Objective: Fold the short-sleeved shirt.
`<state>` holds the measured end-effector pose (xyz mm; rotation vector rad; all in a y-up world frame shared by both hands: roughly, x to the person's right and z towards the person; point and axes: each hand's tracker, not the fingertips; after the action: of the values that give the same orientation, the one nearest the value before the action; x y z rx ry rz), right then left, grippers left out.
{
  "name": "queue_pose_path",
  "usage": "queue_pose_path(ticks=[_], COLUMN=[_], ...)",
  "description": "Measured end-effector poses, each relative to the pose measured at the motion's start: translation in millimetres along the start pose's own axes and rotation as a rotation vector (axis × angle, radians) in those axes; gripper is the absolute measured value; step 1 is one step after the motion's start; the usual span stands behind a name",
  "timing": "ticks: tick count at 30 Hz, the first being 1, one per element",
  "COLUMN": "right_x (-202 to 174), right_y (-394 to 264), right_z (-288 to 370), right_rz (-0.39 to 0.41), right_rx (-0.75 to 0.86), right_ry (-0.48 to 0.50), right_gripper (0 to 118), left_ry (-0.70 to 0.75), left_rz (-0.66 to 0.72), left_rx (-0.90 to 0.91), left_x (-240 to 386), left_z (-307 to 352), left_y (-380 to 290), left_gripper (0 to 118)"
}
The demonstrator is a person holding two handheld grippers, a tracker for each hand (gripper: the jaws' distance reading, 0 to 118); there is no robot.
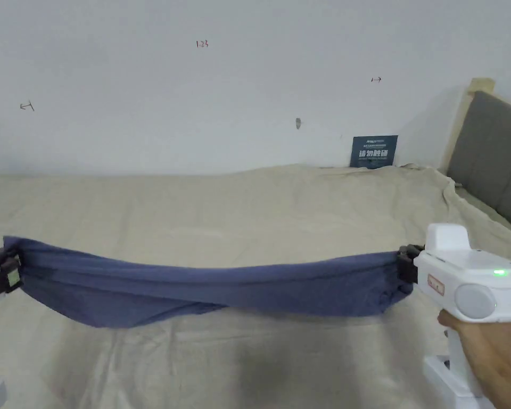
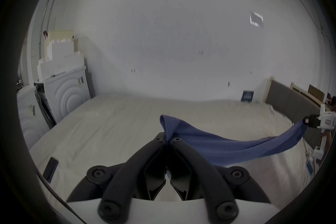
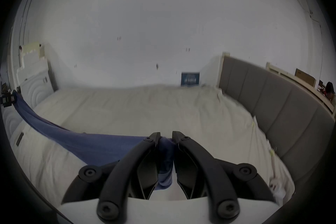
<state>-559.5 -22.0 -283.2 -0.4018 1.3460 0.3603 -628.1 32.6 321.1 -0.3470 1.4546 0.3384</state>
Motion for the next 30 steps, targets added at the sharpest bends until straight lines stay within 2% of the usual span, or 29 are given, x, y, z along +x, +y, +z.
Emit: queue_pose_path(ticks=[5,8,11,13,24,30], right_x=[-5,-12,-15,-17,-15,-14], right_y=[-95,-145,-185,-204,-254,-271], right_z=[37,66,95,113,203,214], right_rz=[-0.033,-0.039,-0.101,-0.106,-0.085,-0.049], right_rx=[-0.125,-0.189,-0.247,-0.259,-0.281,-0.332], right_ry=[0.027,0.028,0.026,0.017,0.016,-0.011], right_gripper=[13,13,13,13,13,13], left_ry=[0.013,0.035,0.043,0.052,0.071,0.074], left_rz=[0.081,0.071,0.064,0.066,0.068,0.057], left_rx=[-0.118,-0.200,-0.260,-0.279,-0.330,-0.378], left_x=[-12,-13,-13,-13,-29,-24], left_z=[34,56,78,95,169,179], left_y=[-91,-139,-178,-196,-240,-252], left_gripper=[0,0,0,0,0,0])
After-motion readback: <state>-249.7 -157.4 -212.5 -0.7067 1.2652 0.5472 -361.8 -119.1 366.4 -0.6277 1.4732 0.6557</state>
